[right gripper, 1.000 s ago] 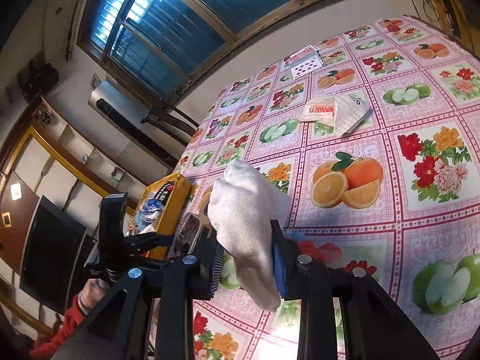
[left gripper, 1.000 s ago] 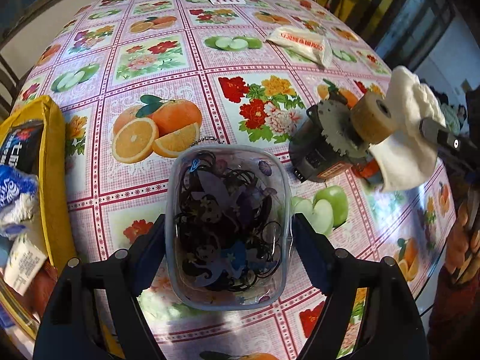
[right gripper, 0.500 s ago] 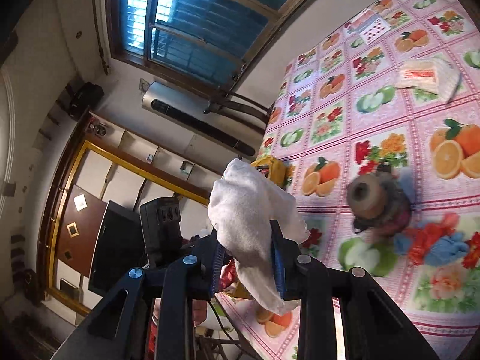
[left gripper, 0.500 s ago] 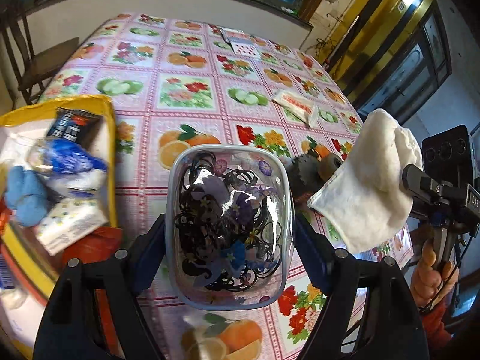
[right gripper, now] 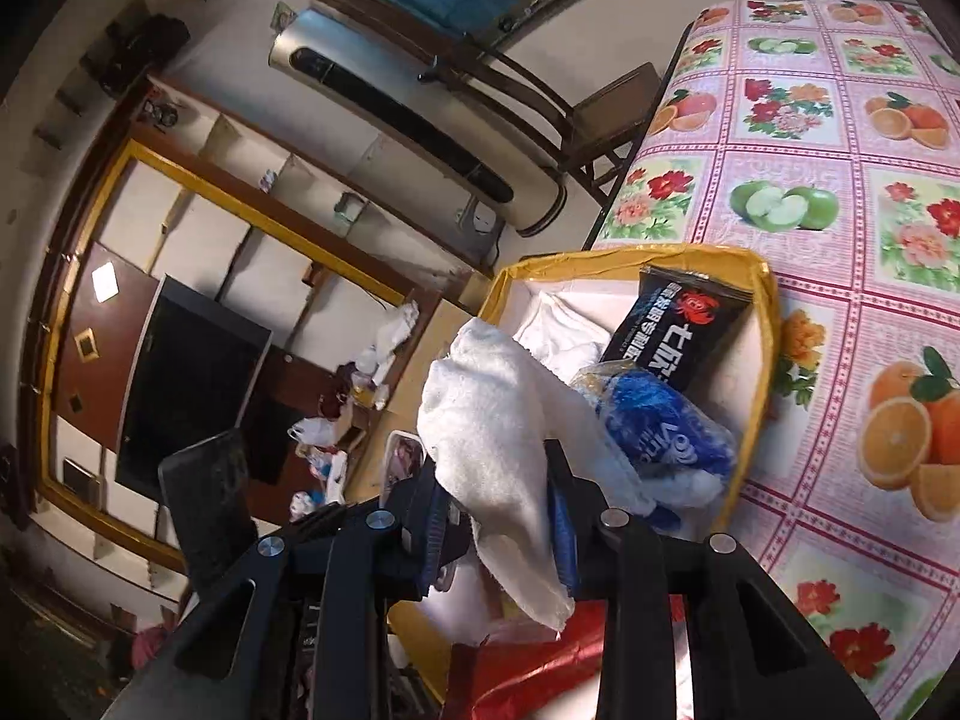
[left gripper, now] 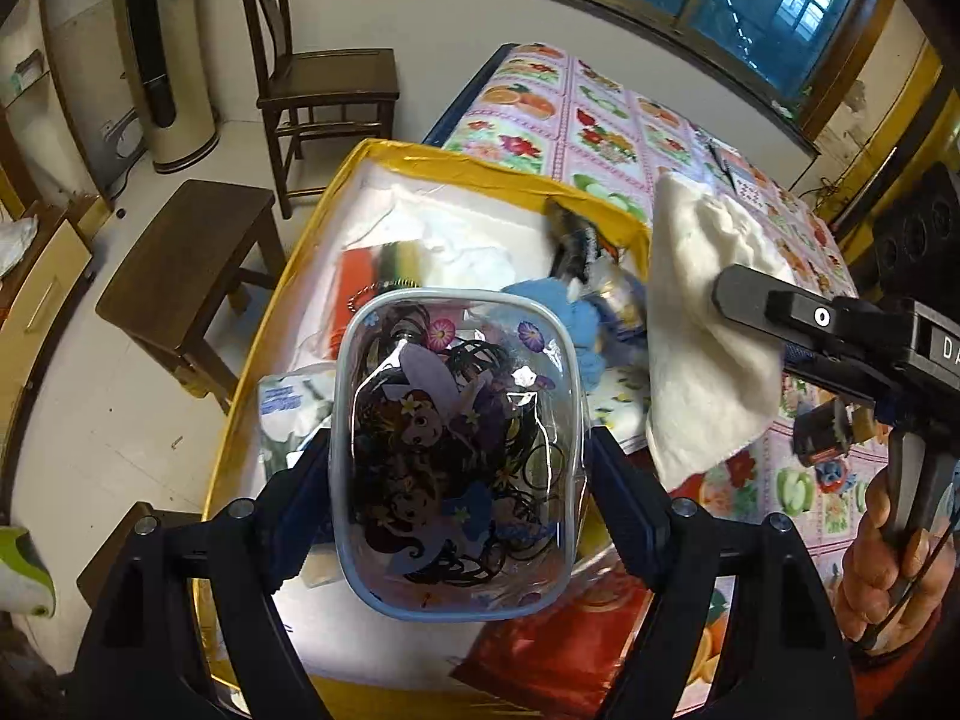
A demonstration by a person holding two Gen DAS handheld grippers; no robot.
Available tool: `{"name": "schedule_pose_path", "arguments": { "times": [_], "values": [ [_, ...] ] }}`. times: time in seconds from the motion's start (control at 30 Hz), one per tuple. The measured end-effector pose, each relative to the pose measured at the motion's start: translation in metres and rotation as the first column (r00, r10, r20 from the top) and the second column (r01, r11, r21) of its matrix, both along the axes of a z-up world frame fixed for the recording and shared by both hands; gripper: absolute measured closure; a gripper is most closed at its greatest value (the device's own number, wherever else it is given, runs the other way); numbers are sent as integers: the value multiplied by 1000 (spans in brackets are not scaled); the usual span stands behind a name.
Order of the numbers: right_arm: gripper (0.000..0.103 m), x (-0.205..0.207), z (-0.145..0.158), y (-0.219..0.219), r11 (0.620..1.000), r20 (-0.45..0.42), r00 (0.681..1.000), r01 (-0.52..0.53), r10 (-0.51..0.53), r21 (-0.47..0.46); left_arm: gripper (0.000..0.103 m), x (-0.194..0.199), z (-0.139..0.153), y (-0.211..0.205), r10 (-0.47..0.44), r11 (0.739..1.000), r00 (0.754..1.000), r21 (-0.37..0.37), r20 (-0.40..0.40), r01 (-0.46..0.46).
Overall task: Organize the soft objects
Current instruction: 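Release the pouch and the white cloth into the tray with both tools, then move both tools back over the table toward the remaining items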
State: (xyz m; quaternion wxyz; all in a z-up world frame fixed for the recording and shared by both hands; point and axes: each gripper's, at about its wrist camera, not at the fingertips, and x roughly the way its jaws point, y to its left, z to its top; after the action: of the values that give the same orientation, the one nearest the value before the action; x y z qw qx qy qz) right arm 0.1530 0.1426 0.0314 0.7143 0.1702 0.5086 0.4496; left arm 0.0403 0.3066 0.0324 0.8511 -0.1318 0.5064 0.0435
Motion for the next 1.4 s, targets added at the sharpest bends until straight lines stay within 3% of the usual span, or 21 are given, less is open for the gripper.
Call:
{"name": "schedule_pose_path", "arguments": {
  "times": [0.03, 0.1, 0.17, 0.23, 0.3, 0.37, 0.53, 0.63, 0.7, 0.8, 0.87, 0.97, 1.07, 1.2, 1.4],
  "values": [
    [68, -2, -5, 11, 1000, 8, 1000, -12, 12, -26, 21, -1, -4, 4, 15, 1000, 1000, 6, -7, -15],
    [54, -6, -11, 24, 998, 16, 1000, -21, 22, -54, 21, -3, -9, 8, 47, 999, 999, 20, 0, -47],
    [52, -13, -9, 28, 998, 46, 999, -26, 29, -61, 21, -8, -9, 11, 73, 997, 997, 31, 18, -74],
    [48, -23, 2, 24, 998, 112, 993, -21, 28, -63, 21, -14, -7, 13, 94, 995, 995, 13, 40, -95],
    [31, -33, 18, 15, 998, 191, 981, -15, 25, -56, 21, -17, -3, 18, 121, 993, 991, -7, 60, -121],
    [25, -44, 32, 5, 998, 250, 968, 0, 17, -70, 21, -21, 3, 20, 139, 990, 986, -18, 89, -138],
    [24, -63, 48, -34, 1000, 257, 966, -4, 10, -24, 19, -23, 13, 10, 121, 991, 984, -80, 129, -112],
    [20, -72, 48, -65, 1000, 251, 968, 5, 1, -22, 18, -8, 2, 5, 107, 994, 993, -21, 41, -107],
    [20, -78, 46, -88, 1000, 245, 969, 22, -16, -23, 17, -13, 6, 1, 87, 994, 994, -77, 69, -81],
    [20, -86, 43, -126, 999, 236, 970, 52, -51, 4, 17, -15, 14, -11, 84, 996, 992, -7, 90, -83],
    [20, -90, 44, -153, 997, 231, 970, 77, -81, 29, 17, -15, 15, -16, 82, 996, 994, -29, 79, -80],
    [20, -100, 54, -200, 988, 281, 947, 149, -154, 40, 17, -19, 21, -30, 75, 997, 993, -31, 91, -72],
    [12, -107, 59, -246, 971, 323, 918, 237, -231, 20, 17, -18, 23, -54, 35, 999, 995, -28, 90, -33],
    [11, -108, 47, -302, 939, 301, 900, 342, -316, -34, 17, -18, 31, -80, 13, 1000, 992, 11, 128, -14],
    [11, -111, 9, -363, 895, 242, 882, 436, -404, -96, 17, -20, 43, -84, 67, 998, 983, 5, 173, -69]
  ]
}}
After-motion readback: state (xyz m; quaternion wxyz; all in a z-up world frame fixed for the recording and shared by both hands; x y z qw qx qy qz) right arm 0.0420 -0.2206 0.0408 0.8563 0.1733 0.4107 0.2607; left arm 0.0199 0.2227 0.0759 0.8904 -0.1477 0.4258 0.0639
